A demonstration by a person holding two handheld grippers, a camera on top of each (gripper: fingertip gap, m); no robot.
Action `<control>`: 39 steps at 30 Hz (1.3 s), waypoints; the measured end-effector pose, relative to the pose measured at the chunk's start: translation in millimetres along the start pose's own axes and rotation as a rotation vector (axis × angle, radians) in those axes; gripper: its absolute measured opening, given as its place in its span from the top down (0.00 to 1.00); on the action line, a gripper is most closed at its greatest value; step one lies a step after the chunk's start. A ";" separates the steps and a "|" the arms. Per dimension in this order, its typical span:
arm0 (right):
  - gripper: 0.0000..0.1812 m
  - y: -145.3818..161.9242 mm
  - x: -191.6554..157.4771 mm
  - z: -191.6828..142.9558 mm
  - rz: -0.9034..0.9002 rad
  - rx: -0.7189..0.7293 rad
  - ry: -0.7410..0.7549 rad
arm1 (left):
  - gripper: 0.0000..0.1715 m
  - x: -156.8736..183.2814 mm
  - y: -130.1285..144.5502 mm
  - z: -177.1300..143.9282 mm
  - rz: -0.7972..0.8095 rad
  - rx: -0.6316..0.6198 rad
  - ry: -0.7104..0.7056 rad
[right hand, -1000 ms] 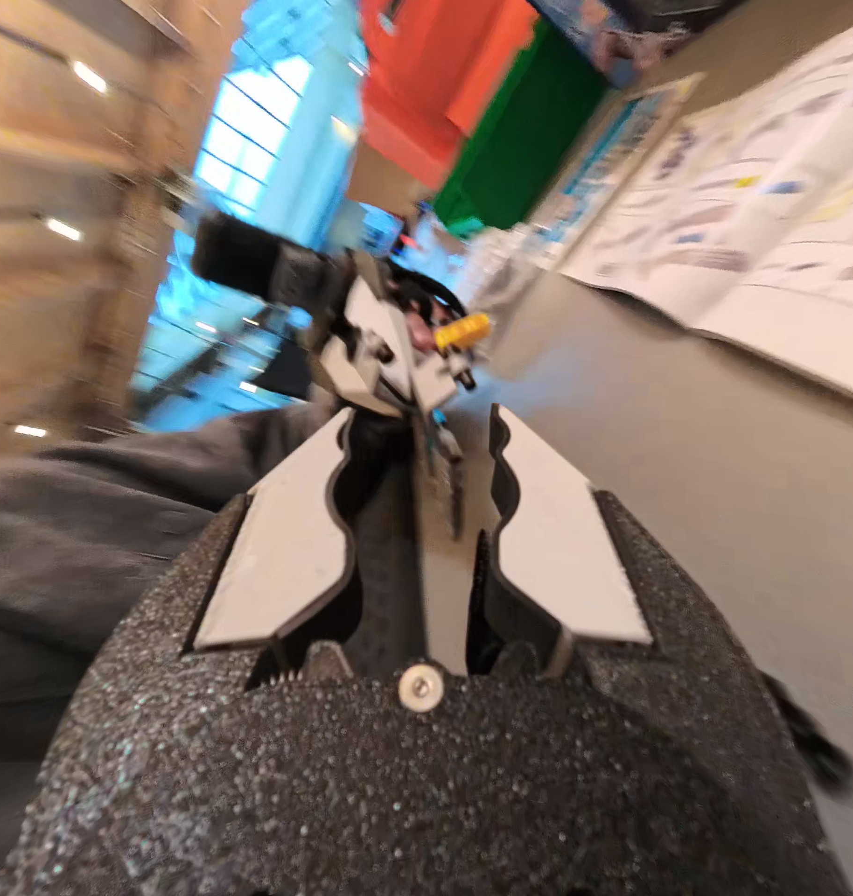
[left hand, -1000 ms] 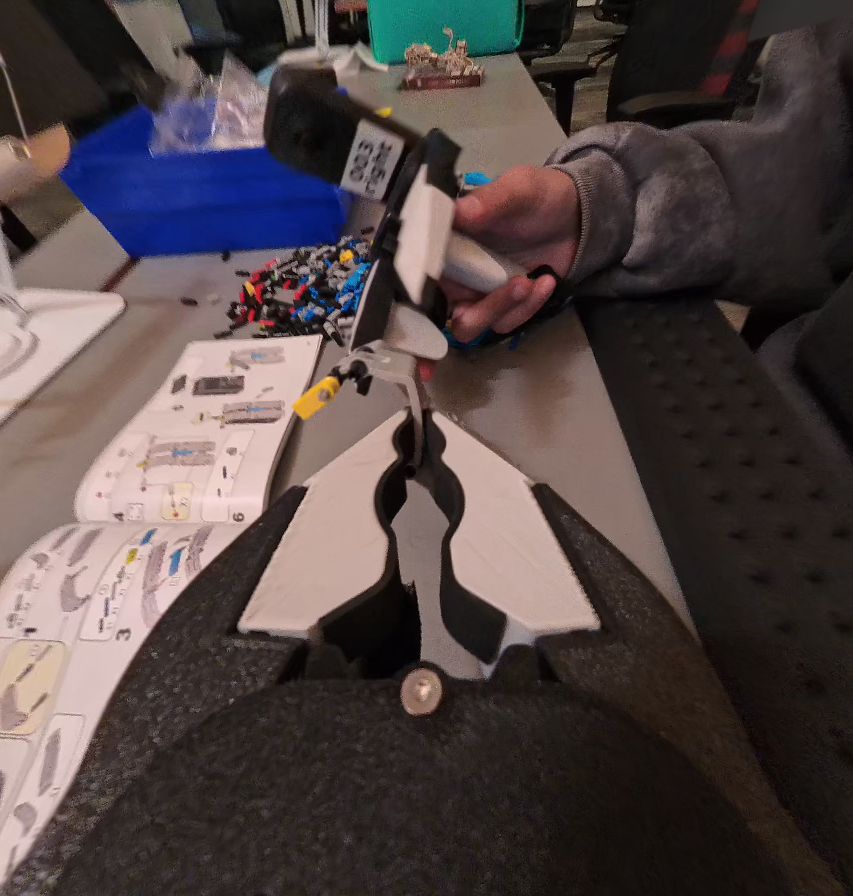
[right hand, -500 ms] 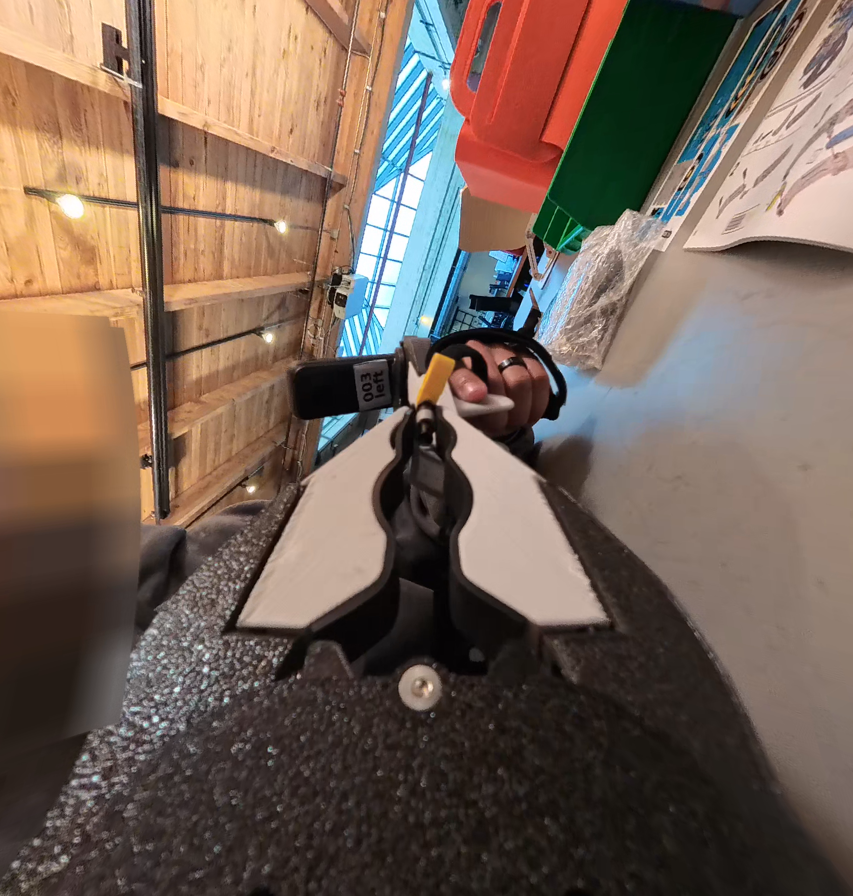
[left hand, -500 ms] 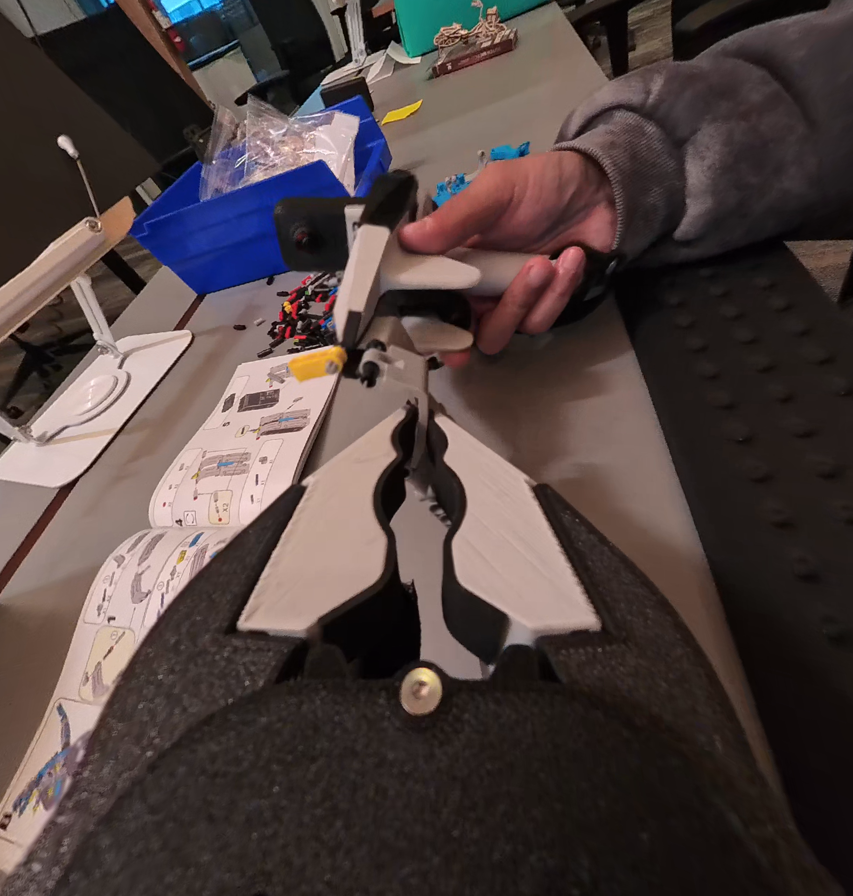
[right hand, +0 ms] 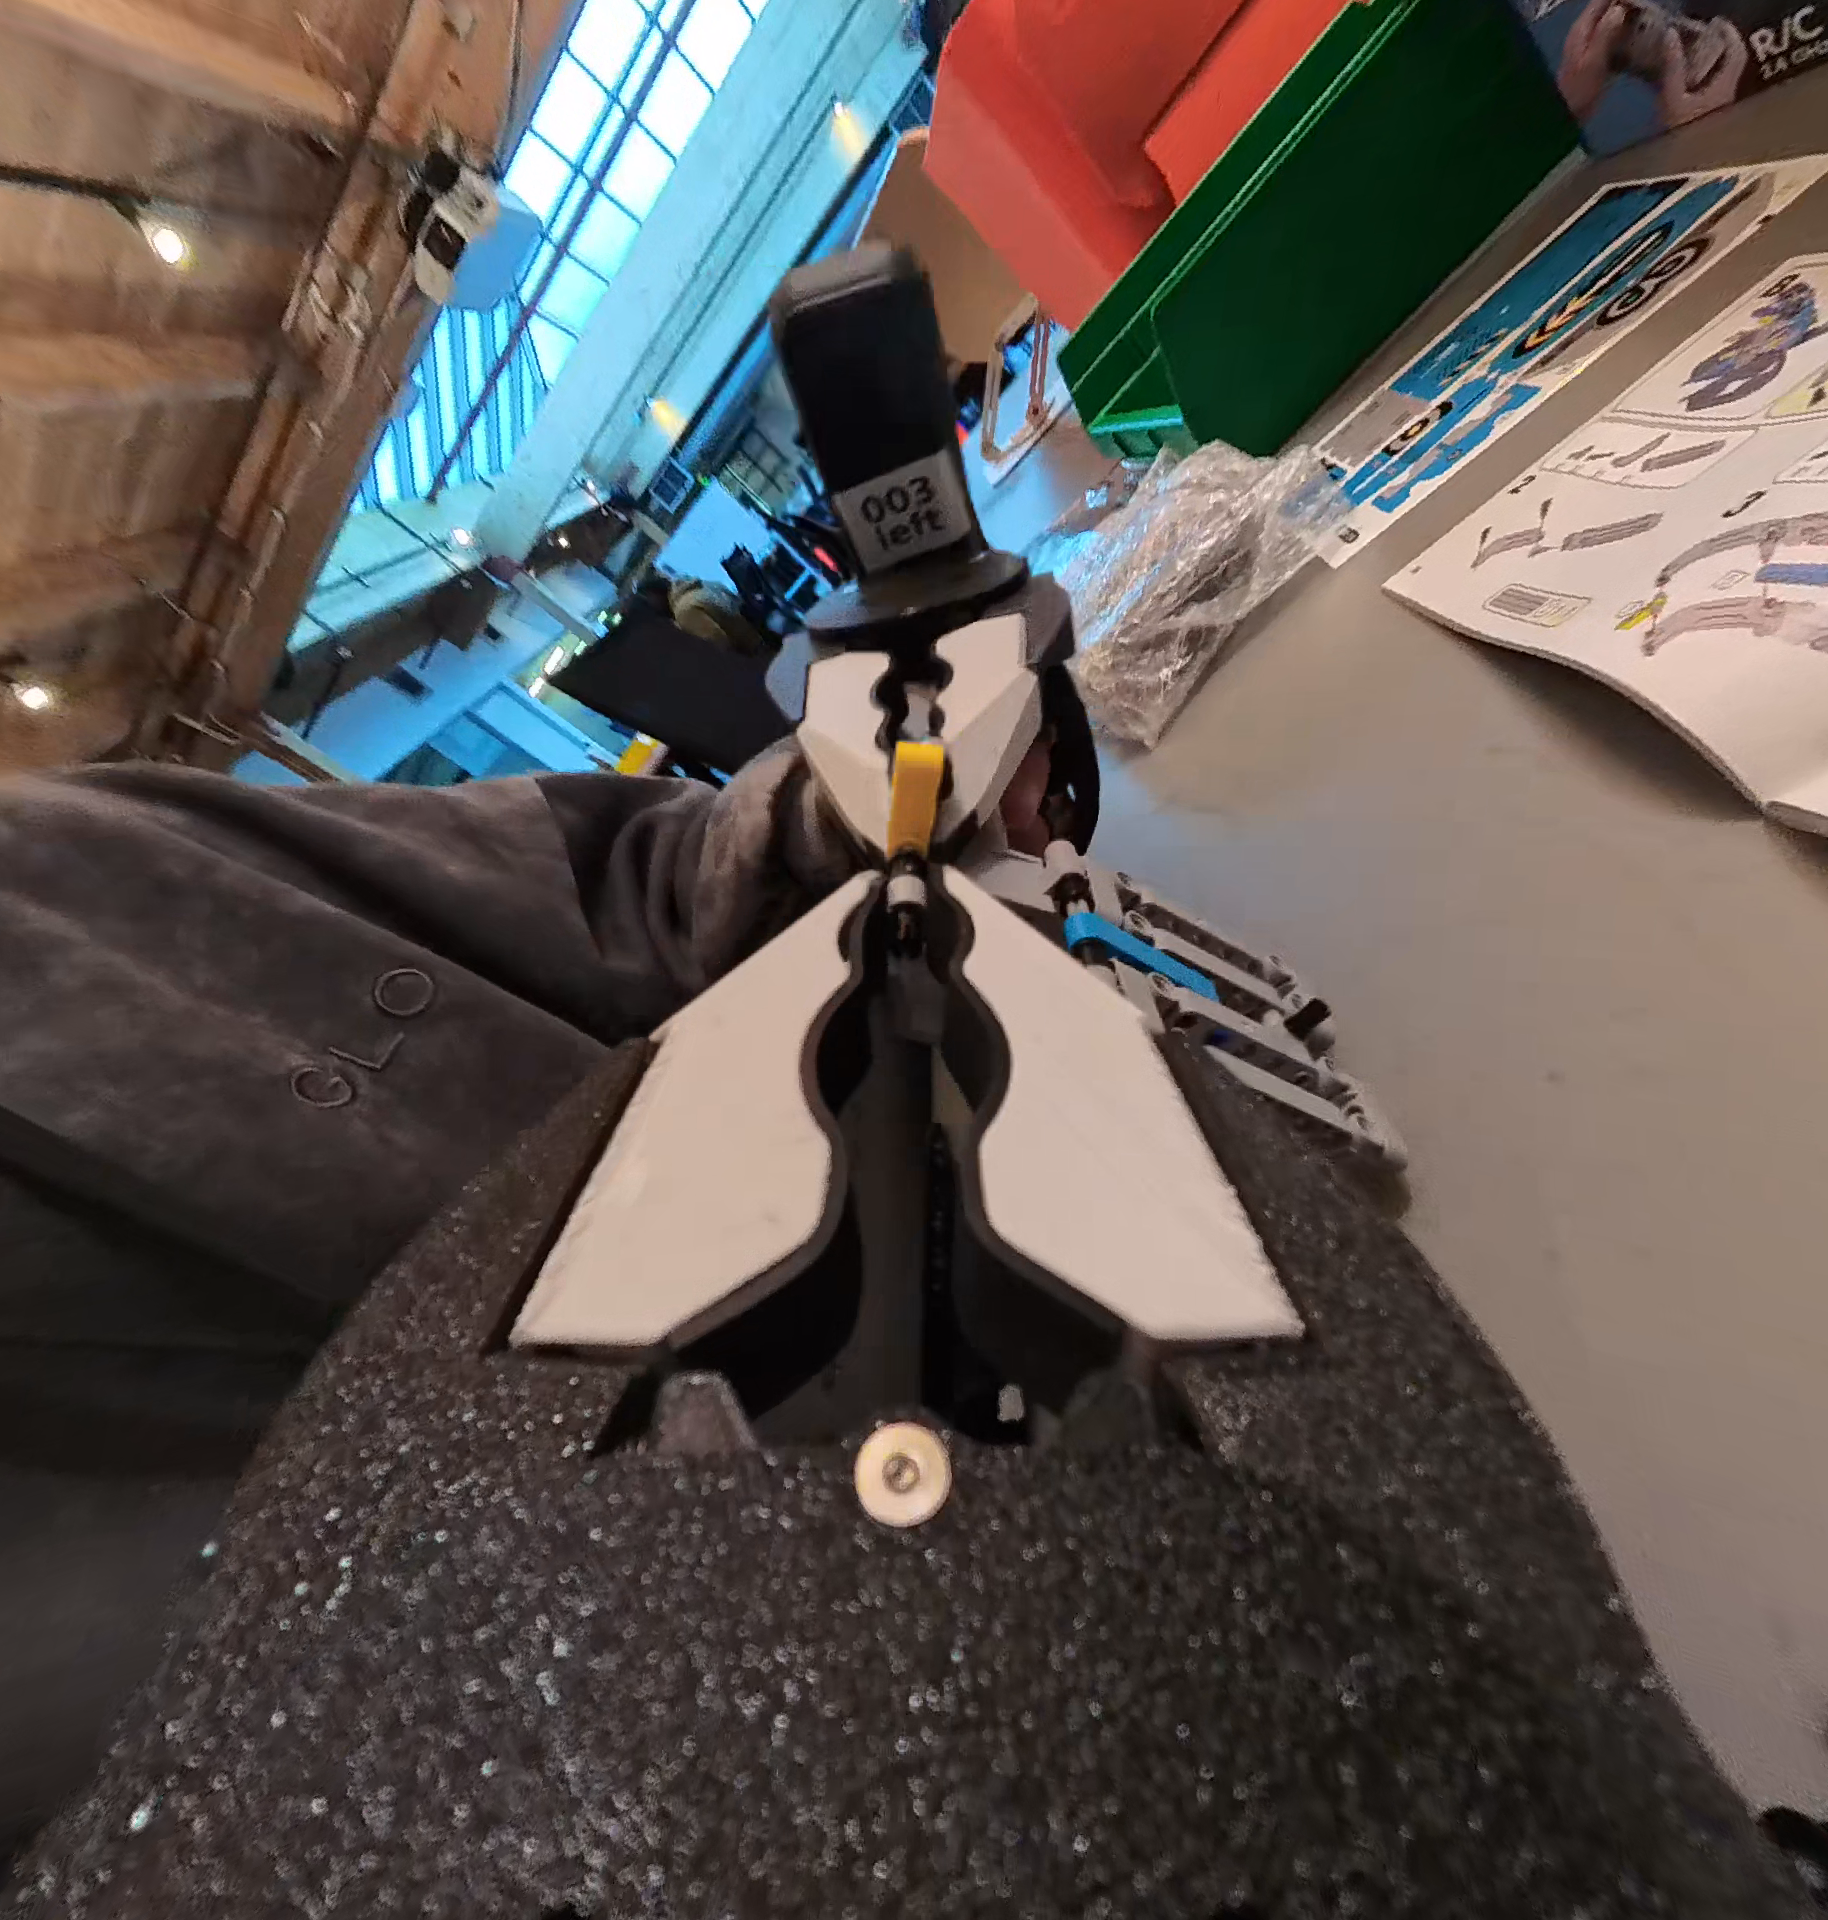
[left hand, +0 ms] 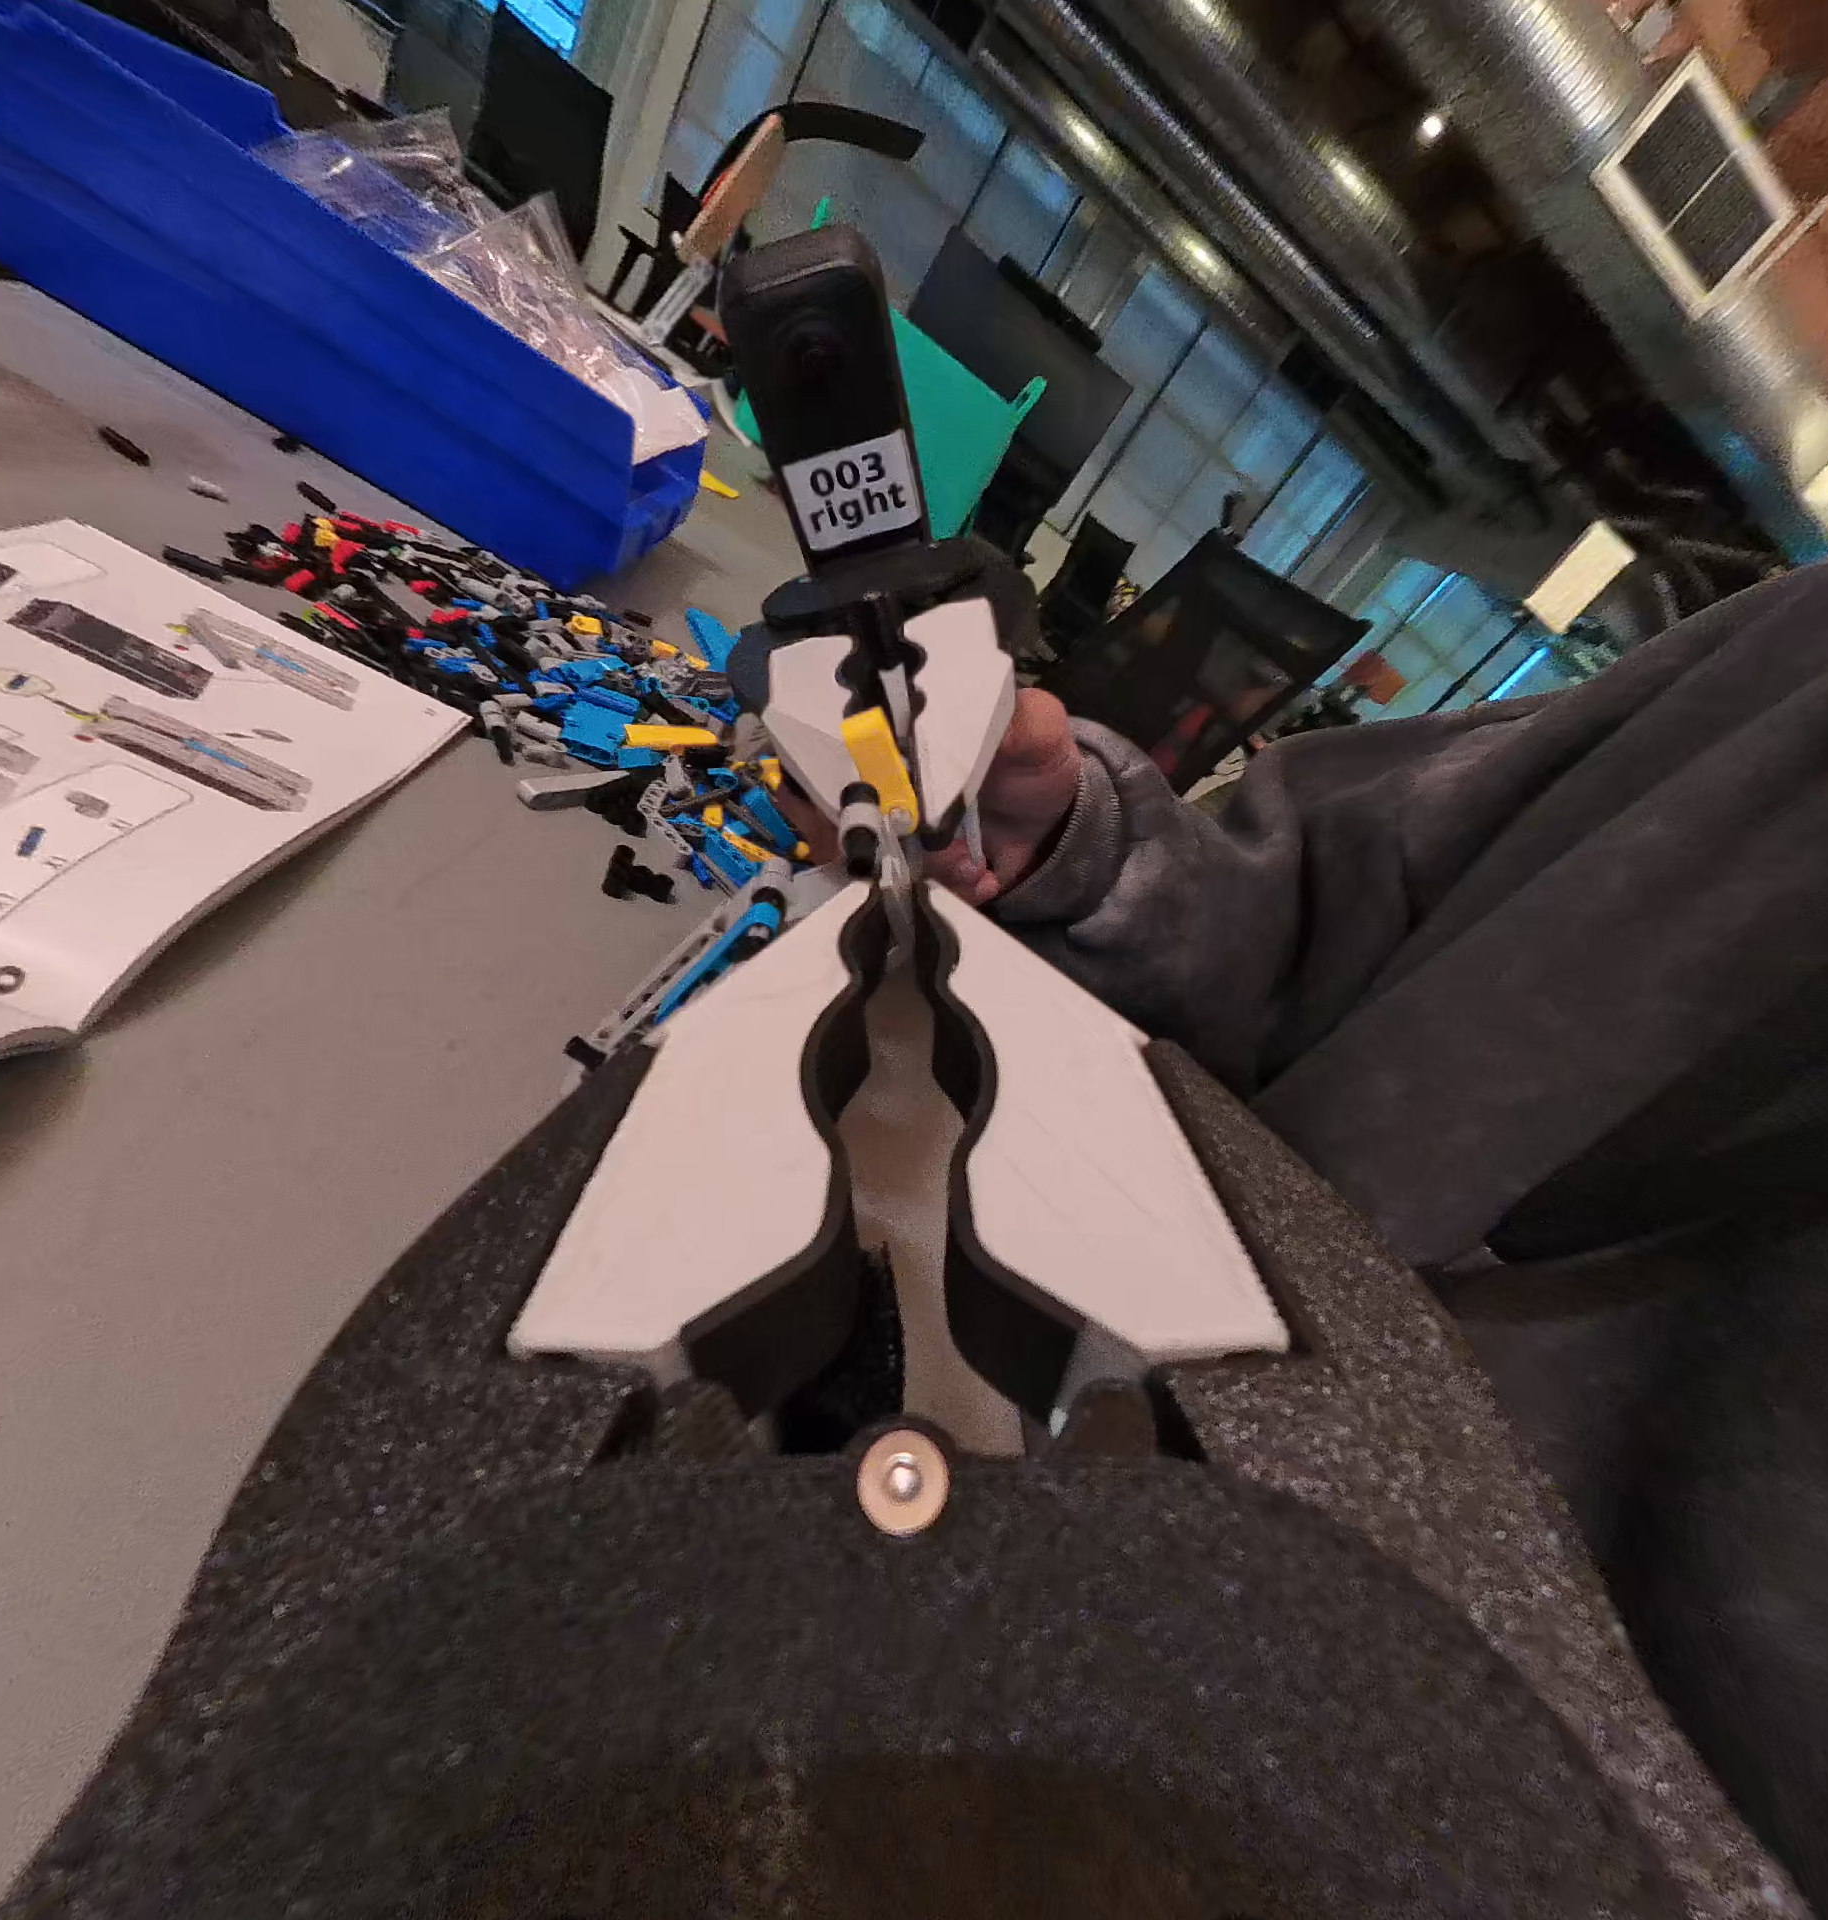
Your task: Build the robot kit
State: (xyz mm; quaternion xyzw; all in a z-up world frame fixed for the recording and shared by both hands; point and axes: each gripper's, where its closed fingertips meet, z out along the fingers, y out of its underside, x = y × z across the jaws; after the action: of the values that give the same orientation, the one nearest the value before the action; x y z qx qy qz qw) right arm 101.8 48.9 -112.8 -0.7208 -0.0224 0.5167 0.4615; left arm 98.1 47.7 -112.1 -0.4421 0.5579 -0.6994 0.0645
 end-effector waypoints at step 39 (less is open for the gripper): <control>0.98 22.1 2.6 10.6 0.010 -0.115 0.016 | 0.99 4.7 26.9 -6.7 0.171 -0.202 -0.018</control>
State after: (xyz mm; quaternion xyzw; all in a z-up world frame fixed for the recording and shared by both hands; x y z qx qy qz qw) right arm 85.1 44.4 -130.3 -0.7502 -0.0448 0.5112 0.4171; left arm 79.9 39.9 -132.0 -0.4032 0.6607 -0.6275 0.0839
